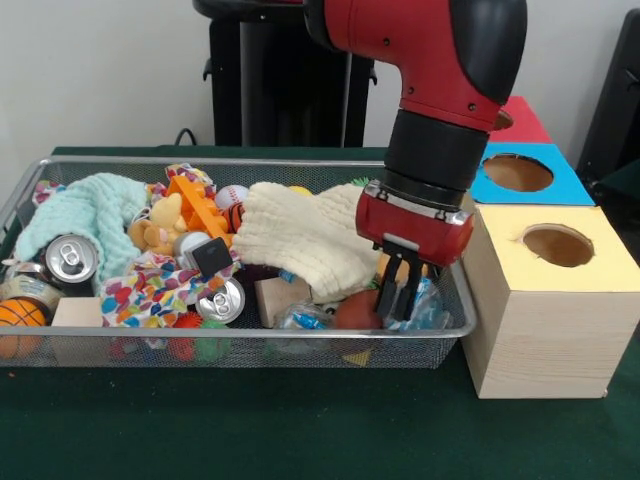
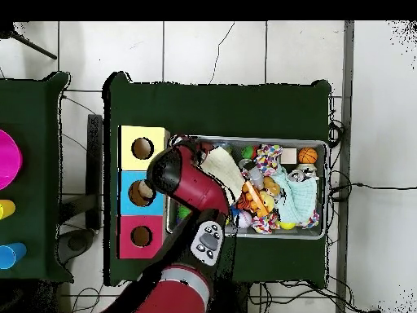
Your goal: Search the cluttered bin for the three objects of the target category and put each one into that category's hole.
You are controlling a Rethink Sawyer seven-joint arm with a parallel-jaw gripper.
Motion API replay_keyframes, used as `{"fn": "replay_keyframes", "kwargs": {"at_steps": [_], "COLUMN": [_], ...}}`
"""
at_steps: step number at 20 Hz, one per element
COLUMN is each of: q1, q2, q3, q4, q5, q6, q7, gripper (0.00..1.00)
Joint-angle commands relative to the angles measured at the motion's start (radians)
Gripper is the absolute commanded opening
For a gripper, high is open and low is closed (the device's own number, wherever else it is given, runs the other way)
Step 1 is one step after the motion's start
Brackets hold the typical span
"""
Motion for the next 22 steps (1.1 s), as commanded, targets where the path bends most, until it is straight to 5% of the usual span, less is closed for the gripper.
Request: {"fn": "replay_keyframes", "kwargs": {"at_steps": [1,11,22], "q1": [0.196,0.187,0.227], "q2": [0.17,0.144,0.087], "q3": [-0.147,-0.087,-0.179], "q4": [-0.114,-0.044,-0.013], "q5": [0.076,0.108,0.097], "q6": [0.277,0.194,0.261], "q7": [0.309,0.298,0.288], "gripper": [0.0,0.0,0.0]}}
